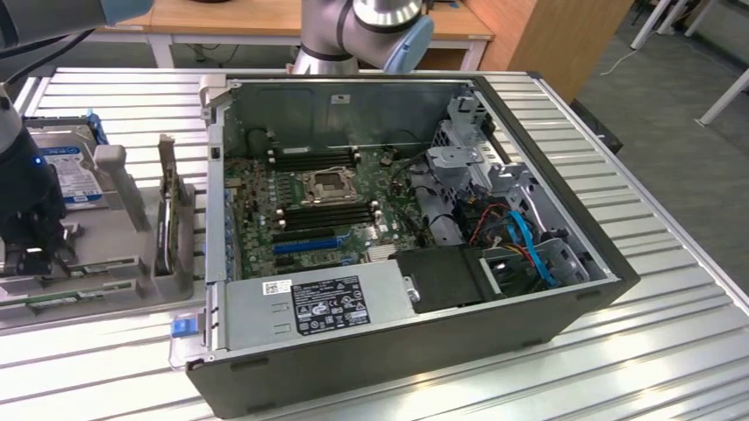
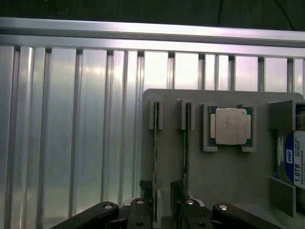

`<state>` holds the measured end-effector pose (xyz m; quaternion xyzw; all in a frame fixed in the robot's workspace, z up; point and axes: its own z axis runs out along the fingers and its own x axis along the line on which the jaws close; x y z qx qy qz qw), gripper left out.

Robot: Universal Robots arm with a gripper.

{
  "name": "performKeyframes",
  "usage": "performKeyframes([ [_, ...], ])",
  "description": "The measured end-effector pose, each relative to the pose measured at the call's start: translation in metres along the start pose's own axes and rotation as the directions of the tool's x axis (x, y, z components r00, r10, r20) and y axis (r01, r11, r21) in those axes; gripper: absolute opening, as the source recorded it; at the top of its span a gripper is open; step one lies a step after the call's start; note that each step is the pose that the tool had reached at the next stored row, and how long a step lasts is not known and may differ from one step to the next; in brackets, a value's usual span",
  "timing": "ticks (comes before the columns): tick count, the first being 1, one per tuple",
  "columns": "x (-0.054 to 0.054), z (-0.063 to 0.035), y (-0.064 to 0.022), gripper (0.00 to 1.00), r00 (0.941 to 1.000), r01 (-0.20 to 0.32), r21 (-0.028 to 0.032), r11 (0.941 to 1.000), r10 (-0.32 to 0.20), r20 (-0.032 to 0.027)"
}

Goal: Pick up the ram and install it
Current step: 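Pick up the ram and move it above insertion slot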

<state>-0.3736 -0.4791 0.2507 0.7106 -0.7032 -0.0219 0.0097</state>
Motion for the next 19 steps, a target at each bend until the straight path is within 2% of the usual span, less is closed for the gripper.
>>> performKeyframes([
  [10,0.000,0.0129,-0.0006,0.29,1.0000,0.000,0.0012,1.0000,0.000,-0.0001],
  [19,0.002,0.0131,-0.0005,0.29,1.0000,0.000,0.0011,1.0000,0.000,-0.0003],
])
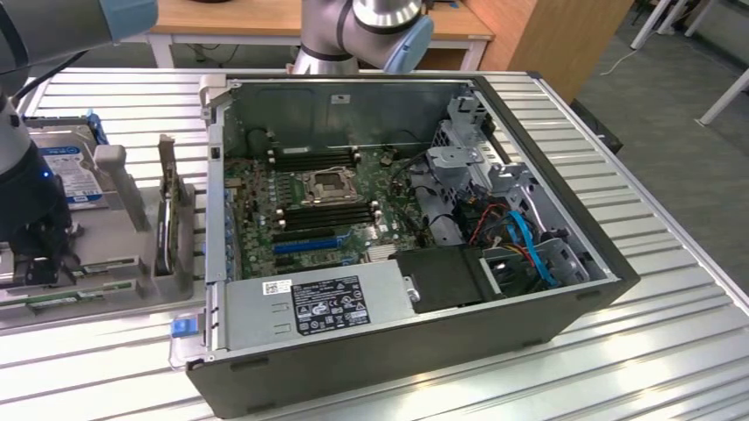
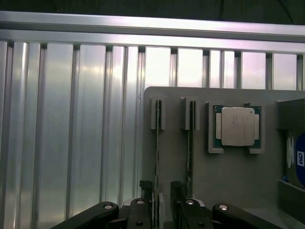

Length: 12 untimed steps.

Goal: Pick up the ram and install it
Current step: 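Pick up the ram and move it above insertion slot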

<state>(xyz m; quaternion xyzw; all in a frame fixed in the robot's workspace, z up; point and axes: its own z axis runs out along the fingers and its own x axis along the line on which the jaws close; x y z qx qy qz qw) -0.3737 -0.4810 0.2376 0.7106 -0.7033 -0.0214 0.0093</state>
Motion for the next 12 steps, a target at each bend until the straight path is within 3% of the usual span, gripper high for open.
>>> performKeyframes([
  [12,0.0007,0.0069,-0.0003,0.29,1.0000,0.000,0.0000,1.0000,0.000,0.0002],
])
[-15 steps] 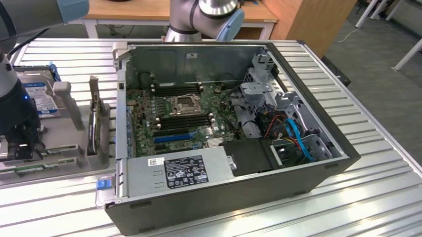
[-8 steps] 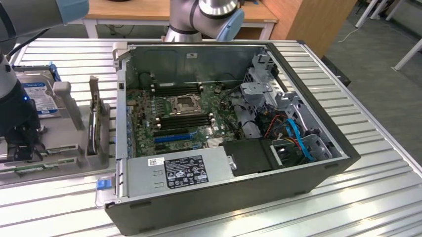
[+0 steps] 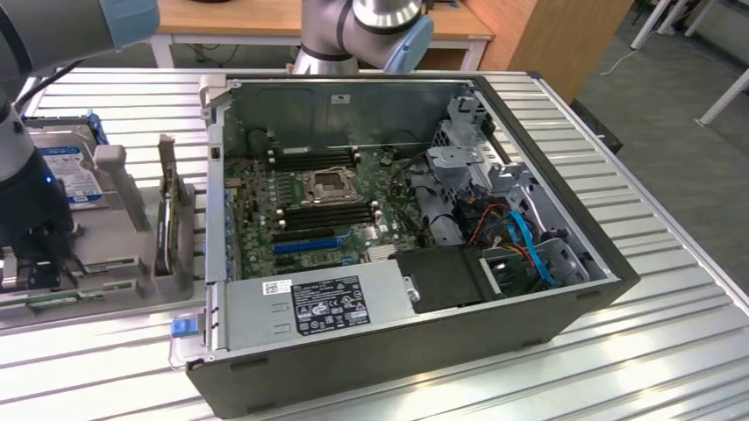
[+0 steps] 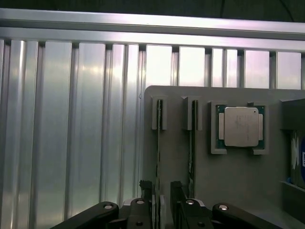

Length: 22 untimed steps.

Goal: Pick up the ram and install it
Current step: 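Pick up the ram and move it above insertion slot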

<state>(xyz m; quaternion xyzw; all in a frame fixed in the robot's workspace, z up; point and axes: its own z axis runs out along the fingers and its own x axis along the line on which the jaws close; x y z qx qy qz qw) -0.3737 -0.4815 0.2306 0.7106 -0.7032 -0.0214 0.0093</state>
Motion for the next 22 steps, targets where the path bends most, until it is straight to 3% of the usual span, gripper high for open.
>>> performKeyframes([
  [15,0.000,0.0159,-0.0007,0.29,1.0000,0.000,0.0000,1.0000,0.000,0.0000],
  [22,0.000,0.0187,-0.0008,0.29,1.0000,0.000,-0.0002,1.0000,0.000,-0.0002],
])
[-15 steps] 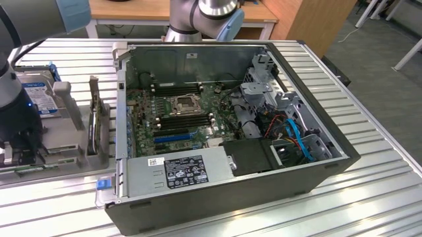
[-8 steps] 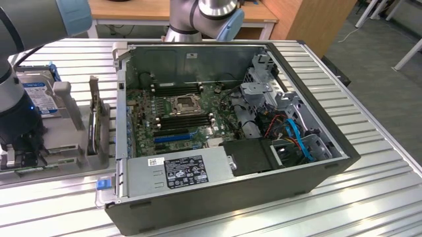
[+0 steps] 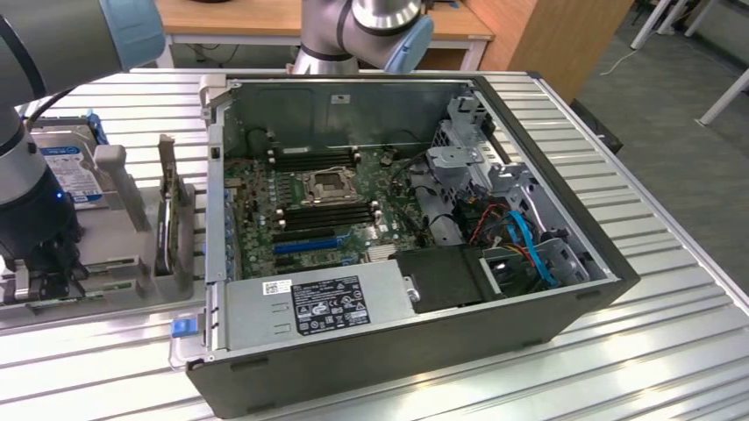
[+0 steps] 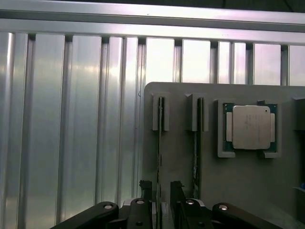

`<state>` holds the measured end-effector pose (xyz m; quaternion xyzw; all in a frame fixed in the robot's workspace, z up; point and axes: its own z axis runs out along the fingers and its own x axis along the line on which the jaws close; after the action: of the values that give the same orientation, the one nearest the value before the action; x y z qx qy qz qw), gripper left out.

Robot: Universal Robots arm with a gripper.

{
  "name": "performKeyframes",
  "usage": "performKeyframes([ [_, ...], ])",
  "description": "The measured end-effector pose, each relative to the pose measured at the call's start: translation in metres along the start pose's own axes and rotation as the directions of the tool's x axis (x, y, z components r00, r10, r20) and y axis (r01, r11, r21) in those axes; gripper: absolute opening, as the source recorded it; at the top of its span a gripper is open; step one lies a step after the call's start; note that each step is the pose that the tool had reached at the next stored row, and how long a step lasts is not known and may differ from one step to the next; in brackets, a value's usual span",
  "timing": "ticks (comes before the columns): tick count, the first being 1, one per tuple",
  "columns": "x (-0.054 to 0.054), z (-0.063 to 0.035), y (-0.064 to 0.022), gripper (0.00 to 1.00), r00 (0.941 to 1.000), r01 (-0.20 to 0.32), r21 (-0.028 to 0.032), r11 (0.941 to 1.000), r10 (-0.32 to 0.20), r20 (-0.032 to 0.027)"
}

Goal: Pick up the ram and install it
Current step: 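Pick up the ram and move it above insertion slot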

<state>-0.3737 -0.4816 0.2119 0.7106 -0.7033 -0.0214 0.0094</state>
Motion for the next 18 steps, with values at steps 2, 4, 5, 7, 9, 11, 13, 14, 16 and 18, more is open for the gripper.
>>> performKeyframes([
  [2,0.0000,0.0001,0.0000,0.29,1.0000,0.000,0.0002,1.0000,0.000,0.0001],
  [4,-0.0001,0.0004,-0.0005,0.29,1.0000,0.000,0.0006,1.0000,0.000,0.0006],
  [5,0.0000,0.0004,-0.0009,0.29,1.0000,0.000,0.0005,1.0000,0.000,0.0009],
  [7,0.0000,0.0001,-0.0017,0.29,1.0000,0.000,0.0003,1.0000,0.000,0.0018],
  [9,0.0001,0.0001,-0.0026,0.29,1.0000,0.000,0.0003,1.0000,0.000,0.0031],
  [11,0.0001,0.0001,-0.0037,0.29,1.0000,0.000,0.0003,1.0000,0.000,0.0046],
  [13,0.0001,0.0001,-0.0039,0.29,1.0000,0.000,0.0003,1.0000,0.000,0.0055],
  [14,0.0001,0.0001,-0.0039,0.29,1.0000,0.000,0.0003,1.0000,0.000,0.0056],
  [16,0.0001,0.0002,-0.0040,0.29,1.0000,0.000,0.0003,1.0000,0.000,0.0058],
  [18,0.0001,0.0012,-0.0042,0.29,1.0000,0.000,0.0004,1.0000,0.000,0.0058],
])
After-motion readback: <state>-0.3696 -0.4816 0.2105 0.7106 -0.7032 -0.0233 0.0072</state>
